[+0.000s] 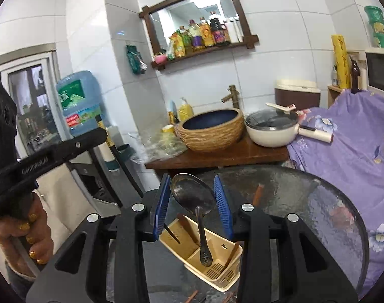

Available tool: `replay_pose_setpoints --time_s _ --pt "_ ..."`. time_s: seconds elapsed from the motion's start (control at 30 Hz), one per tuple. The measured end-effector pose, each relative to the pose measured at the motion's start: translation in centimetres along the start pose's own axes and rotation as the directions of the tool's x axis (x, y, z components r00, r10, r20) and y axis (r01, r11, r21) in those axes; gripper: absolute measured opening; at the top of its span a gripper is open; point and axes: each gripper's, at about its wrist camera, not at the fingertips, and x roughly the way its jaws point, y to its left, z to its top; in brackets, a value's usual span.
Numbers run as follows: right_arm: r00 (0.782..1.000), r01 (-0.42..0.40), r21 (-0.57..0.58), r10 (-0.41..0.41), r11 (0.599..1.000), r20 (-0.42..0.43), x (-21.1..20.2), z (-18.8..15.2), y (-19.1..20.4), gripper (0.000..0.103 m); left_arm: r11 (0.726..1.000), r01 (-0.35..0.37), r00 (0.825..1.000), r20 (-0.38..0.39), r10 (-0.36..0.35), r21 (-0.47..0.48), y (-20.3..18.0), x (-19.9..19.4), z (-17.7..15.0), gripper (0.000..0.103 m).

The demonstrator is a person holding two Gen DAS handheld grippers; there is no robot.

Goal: Organize utensils
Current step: 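Lower the black chopstick into the basket and open the left tool while the right tool releases the spoon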

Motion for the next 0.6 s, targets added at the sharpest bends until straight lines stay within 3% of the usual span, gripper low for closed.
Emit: replay_pose_setpoints --time_s 0.4,0.6 --pt "0.992 0.089 -0.079 -0.095 0.993 -0.082 4.5 -7.3 -0.7 0.036 0.999 -0.017 0.985 -0.174 0.01 -0.034 1.7 6.4 -8.1 0.006" --pt "0.988 0.1 -0.102 -0.111 0.99 -0.106 5.1 -9.3 -0.8 0.037 1.0 -0.025 0.982 -0.186 0.023 -0.009 1.5 7.0 -9.6 0.006"
